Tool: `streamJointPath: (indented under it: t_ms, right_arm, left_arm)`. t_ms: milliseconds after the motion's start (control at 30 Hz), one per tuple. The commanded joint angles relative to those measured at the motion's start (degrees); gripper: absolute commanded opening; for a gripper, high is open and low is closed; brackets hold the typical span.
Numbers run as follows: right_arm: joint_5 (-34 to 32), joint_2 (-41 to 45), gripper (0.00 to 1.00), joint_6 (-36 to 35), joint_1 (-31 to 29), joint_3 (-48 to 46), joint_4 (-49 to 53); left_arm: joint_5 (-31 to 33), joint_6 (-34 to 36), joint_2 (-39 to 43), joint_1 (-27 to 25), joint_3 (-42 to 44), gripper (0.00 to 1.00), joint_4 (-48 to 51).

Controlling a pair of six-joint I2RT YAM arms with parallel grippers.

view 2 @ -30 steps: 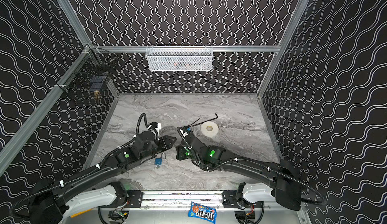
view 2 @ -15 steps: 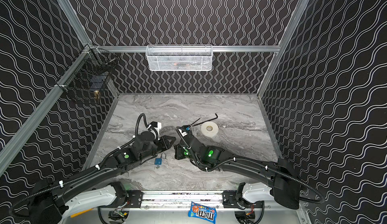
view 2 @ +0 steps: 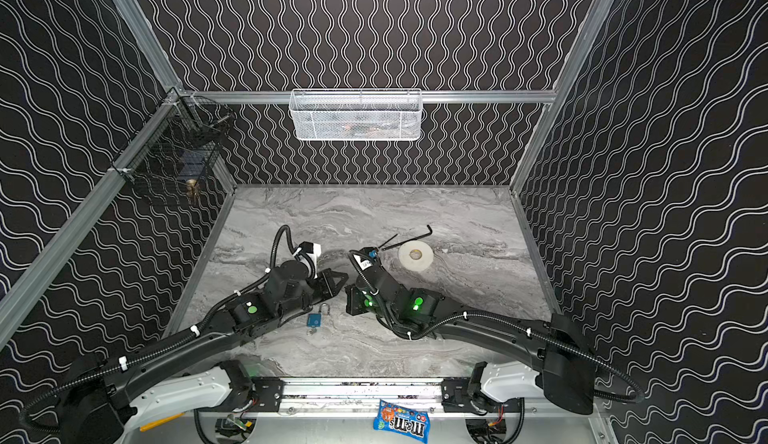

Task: Unlock with the key

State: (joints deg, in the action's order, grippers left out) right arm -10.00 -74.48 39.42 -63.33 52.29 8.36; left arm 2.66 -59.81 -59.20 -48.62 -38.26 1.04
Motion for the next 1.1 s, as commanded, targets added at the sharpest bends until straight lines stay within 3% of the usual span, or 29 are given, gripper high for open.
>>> streamJointPath:
  t_ms: [0,67,133,233,367,433,600,767,1067]
  right_arm:
    - [-0.8,0.0,0.00,-0.9,-0.2,0.9,-0.7]
    - [-1.0,-0.1,0.00,-1.0,-0.2,1.2,-0.3]
    - [-1.3,0.4,0.07,-1.0,-0.2,0.9,-0.4]
    - [-1.6,1.9,0.28,-1.8,-0.3,0.5,-0.6]
    - [-2.5,5.6,0.42,-3.0,0.0,-0.7,-0.1]
    - [0.1,8.2,0.51,-4.6,1.0,-1.5,-1.0]
    - [18.9,12.9,0.51,-10.1,7.1,-1.5,-2.7]
    - [37.1,15.1,0.50,-10.0,16.4,-3.8,-8.2]
    - [46.2,12.8,0.48,-10.2,22.9,-4.3,-15.6]
  left_arm:
    - [-0.2,0.1,0.4,0.0,-0.1,0.03,-0.8]
    - [-0.2,0.3,0.3,0.0,-0.2,0.00,-0.4]
    - [0.6,0.9,0.6,0.0,-0.6,0.00,1.0]
    - [1.8,2.4,1.5,0.1,-0.9,0.00,1.1]
    - [3.7,9.0,2.3,0.3,-2.3,0.00,1.3]
    - [3.0,12.6,2.7,0.7,-2.3,0.00,-1.1]
    - [-2.2,17.6,3.9,1.7,-0.9,0.00,-10.9]
    - [-7.7,19.7,4.1,2.6,0.1,0.00,-19.8]
    - [-12.5,21.1,3.5,3.5,1.3,0.00,-26.0]
